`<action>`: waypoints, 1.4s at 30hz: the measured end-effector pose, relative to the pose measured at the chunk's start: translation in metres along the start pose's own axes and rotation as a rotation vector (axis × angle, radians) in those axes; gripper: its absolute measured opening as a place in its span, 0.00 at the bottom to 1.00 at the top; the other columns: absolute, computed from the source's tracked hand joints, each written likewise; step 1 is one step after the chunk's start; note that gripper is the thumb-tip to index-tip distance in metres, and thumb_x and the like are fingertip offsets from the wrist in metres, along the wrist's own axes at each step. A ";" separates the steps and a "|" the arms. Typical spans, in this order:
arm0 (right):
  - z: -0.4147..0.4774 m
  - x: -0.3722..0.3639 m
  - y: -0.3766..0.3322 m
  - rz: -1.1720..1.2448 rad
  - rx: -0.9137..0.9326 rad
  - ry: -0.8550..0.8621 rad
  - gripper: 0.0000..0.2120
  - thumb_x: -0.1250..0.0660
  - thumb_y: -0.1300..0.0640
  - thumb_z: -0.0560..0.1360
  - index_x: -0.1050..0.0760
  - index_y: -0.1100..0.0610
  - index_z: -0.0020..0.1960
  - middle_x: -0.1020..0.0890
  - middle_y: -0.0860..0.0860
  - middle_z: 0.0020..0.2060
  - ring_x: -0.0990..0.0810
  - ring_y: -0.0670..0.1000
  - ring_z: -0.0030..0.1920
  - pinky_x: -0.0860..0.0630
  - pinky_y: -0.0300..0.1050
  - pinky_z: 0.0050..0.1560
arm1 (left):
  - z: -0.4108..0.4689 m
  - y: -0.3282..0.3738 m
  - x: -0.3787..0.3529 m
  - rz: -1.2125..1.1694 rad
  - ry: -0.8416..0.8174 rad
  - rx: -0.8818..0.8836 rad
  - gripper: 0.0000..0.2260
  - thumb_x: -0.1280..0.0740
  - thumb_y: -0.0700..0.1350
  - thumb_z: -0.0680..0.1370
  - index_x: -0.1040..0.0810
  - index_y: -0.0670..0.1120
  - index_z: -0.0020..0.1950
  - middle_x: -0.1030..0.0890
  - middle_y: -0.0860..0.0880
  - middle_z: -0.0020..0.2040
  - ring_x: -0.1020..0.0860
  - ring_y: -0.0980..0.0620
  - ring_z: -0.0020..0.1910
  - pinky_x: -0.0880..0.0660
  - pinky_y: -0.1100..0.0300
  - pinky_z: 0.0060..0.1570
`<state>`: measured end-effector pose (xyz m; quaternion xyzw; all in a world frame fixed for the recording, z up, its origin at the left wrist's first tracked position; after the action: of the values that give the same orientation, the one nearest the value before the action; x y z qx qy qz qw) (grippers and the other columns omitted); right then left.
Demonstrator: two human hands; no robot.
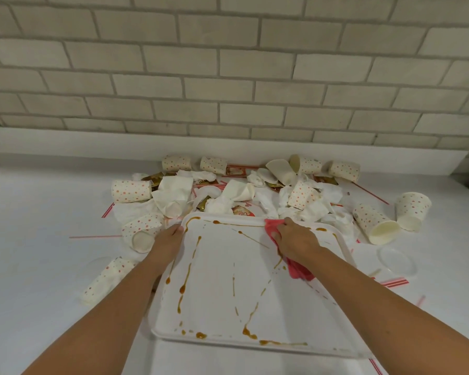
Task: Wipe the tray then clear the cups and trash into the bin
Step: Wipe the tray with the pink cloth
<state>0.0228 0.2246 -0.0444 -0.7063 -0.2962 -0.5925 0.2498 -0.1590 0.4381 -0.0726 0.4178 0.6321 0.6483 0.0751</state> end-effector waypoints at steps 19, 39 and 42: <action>0.025 0.010 -0.055 -0.032 0.084 0.044 0.15 0.44 0.58 0.79 0.28 0.57 0.64 0.30 0.52 0.60 0.22 0.56 0.54 0.24 0.49 0.52 | 0.002 0.001 0.001 -0.043 0.049 -0.129 0.09 0.45 0.40 0.82 0.29 0.45 0.45 0.26 0.46 0.43 0.30 0.52 0.43 0.37 0.70 0.38; 0.035 0.014 -0.112 0.051 0.200 0.081 0.20 0.47 0.56 0.80 0.37 0.56 0.71 0.35 0.54 0.69 0.26 0.58 0.62 0.26 0.52 0.58 | -0.003 0.006 0.004 -0.157 0.097 -0.158 0.14 0.45 0.36 0.81 0.23 0.40 0.62 0.22 0.51 0.52 0.26 0.55 0.53 0.32 0.76 0.47; 0.029 0.014 -0.131 0.062 0.314 0.036 0.19 0.48 0.55 0.81 0.34 0.54 0.71 0.32 0.54 0.64 0.25 0.58 0.59 0.26 0.50 0.56 | -0.004 0.007 0.004 -0.124 0.107 -0.162 0.15 0.45 0.37 0.81 0.26 0.41 0.65 0.22 0.48 0.59 0.28 0.55 0.57 0.35 0.67 0.57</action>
<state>-0.0492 0.3384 -0.0356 -0.6567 -0.3586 -0.5434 0.3808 -0.1607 0.4364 -0.0641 0.3353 0.6054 0.7126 0.1150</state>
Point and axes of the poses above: each hand's wrist, its own z-axis towards the middle knuckle, its own x-axis out of the back of the hand, y = z × x, the point moved 10 cm from there along z, towards the middle knuckle
